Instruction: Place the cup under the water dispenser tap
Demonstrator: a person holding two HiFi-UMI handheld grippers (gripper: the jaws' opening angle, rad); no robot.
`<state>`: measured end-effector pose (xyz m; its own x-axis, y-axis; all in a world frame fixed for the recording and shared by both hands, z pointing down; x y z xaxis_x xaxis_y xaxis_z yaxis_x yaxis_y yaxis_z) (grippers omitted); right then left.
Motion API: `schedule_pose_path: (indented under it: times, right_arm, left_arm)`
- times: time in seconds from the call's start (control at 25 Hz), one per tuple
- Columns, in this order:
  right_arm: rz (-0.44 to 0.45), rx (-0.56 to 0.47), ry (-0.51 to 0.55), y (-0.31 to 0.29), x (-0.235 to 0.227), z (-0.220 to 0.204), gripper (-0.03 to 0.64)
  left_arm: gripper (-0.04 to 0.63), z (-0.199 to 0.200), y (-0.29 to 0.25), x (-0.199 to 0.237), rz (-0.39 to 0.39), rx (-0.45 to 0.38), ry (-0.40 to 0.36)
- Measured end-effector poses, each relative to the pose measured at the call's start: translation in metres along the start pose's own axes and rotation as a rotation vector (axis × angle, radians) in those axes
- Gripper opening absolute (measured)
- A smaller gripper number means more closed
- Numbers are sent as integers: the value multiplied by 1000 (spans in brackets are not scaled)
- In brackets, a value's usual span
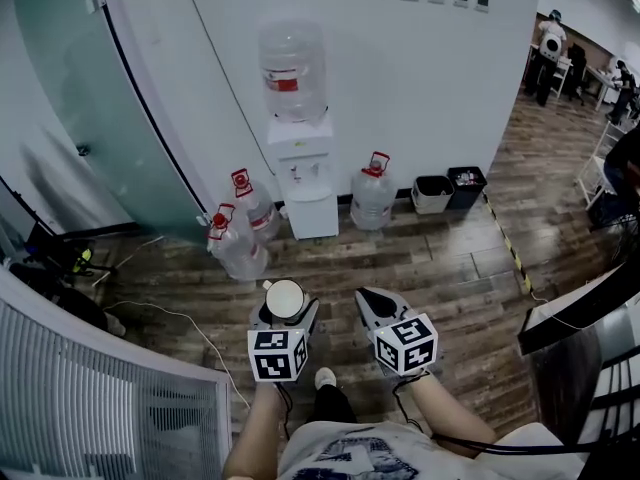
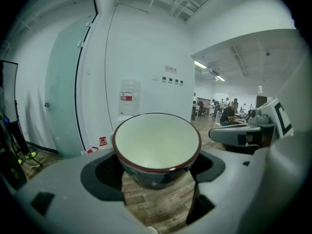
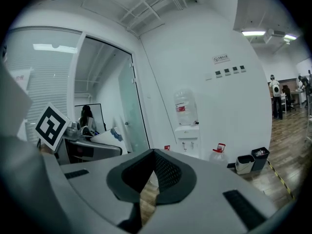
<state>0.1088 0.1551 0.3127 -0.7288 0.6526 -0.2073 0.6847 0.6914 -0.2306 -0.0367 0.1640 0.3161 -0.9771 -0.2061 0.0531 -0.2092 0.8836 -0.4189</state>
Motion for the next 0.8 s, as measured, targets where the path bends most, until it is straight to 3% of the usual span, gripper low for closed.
schedule_pose_path:
  times: [0.4, 0.8]
  right_arm:
    - [-18, 24, -1, -151, -21, 42, 20]
    - [-54, 46, -22, -230, -43, 57, 20]
  left_arm:
    - [428, 49, -96, 109, -11, 31, 2]
    - [428, 62, -159, 162, -45, 73, 11]
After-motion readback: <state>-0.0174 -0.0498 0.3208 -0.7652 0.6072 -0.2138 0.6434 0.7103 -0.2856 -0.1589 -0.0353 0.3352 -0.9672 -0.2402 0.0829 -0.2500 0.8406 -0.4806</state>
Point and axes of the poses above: the fingertips, and each gripper's own axes: y backward along the fingers, x to its left, z out of its top, the point moved 2 cm from there along y, backward along the fingers, and after that the axes turned 3 degrees about z, right-handed, at the moved point
